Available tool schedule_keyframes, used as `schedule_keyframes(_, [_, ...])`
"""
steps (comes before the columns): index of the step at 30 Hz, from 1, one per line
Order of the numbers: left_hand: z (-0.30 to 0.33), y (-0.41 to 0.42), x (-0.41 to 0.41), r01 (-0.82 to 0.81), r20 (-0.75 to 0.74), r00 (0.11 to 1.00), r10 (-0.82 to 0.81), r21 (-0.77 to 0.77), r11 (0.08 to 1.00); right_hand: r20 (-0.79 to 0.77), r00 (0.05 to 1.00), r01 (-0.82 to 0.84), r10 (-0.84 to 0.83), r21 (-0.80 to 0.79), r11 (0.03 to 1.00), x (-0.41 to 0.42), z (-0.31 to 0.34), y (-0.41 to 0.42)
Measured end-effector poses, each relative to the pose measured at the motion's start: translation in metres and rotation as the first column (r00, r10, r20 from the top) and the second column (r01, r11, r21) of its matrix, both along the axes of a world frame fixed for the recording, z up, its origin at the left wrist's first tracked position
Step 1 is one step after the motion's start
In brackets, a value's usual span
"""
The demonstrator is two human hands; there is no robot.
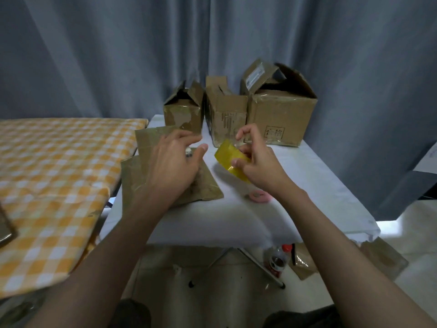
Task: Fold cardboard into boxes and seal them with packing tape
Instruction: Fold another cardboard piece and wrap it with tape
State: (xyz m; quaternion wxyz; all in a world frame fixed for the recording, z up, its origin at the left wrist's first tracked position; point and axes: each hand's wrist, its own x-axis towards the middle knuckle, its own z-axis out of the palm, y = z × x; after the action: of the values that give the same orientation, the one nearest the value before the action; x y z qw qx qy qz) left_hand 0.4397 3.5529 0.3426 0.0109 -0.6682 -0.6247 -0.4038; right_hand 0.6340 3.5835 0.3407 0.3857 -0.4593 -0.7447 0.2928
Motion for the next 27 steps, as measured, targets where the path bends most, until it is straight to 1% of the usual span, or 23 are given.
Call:
schedule_keyframes(2, [0.000,-0.003,-0.012,-0.021,-0.003,1.000,0.021,0.013,1.000,0.130,0.991,0.020,-0.025,0.037,0.999,-0.005,-0.008,0.008])
schedule_keyframes(5, [-0.003,-0.009,-0.028,-0.031,-0.007,0.999,0.031,0.009,0.999,0.302,0.952,0.021,-0.041,0.071,0.997,-0.012,-0.022,0.017])
schedule_keyframes(9, [-0.004,-0.017,-0.050,-0.079,-0.017,0.997,0.080,0.022,0.997,0.445,0.895,0.022,-0.040,0.044,0.999,-0.015,-0.036,0.022])
schedule_keyframes(11, [-0.003,-0.023,-0.059,-0.080,-0.005,0.997,0.080,0.038,0.996,0.482,0.874,0.044,-0.061,0.047,0.998,-0.017,-0.037,0.022])
schedule_keyframes(12, [-0.002,-0.027,-0.062,-0.077,-0.007,0.997,0.077,0.033,0.996,0.473,0.875,0.066,-0.103,0.095,0.993,-0.020,-0.036,0.023])
schedule_keyframes(13, [-0.002,-0.030,-0.065,-0.073,-0.008,0.997,0.073,0.022,0.997,0.433,0.888,0.092,-0.154,0.161,0.983,-0.024,-0.033,0.022])
schedule_keyframes(14, [-0.002,-0.033,-0.066,-0.070,-0.004,0.998,0.070,0.013,0.997,0.353,0.916,0.120,-0.190,0.212,0.970,-0.029,-0.029,0.020])
schedule_keyframes(15, [-0.002,-0.036,-0.067,-0.072,0.009,0.997,0.072,0.008,0.997,0.248,0.949,0.139,-0.194,0.223,0.965,-0.035,-0.024,0.016])
schedule_keyframes(17, [-0.002,-0.040,-0.071,-0.085,0.056,0.995,0.085,-0.008,0.996,0.052,0.989,0.131,-0.140,0.155,0.979,-0.047,-0.019,0.005])
schedule_keyframes(18, [-0.002,-0.042,-0.072,-0.092,0.081,0.992,0.094,-0.023,0.995,-0.008,0.993,0.115,-0.115,0.104,0.988,-0.051,-0.019,0.001])
schedule_keyframes(23, [-0.005,-0.049,-0.077,-0.058,0.196,0.977,0.081,-0.122,0.991,-0.143,0.987,0.052,-0.068,-0.108,0.993,-0.063,-0.020,-0.014])
schedule_keyframes(25, [-0.006,-0.050,-0.076,-0.036,0.244,0.967,0.069,-0.138,0.990,-0.192,0.980,0.026,-0.059,-0.169,0.985,-0.065,-0.020,-0.016])
schedule_keyframes(27, [-0.010,-0.051,-0.076,-0.009,0.286,0.956,0.061,-0.180,0.984,-0.193,0.980,0.015,-0.054,-0.201,0.979,-0.064,-0.021,-0.016])
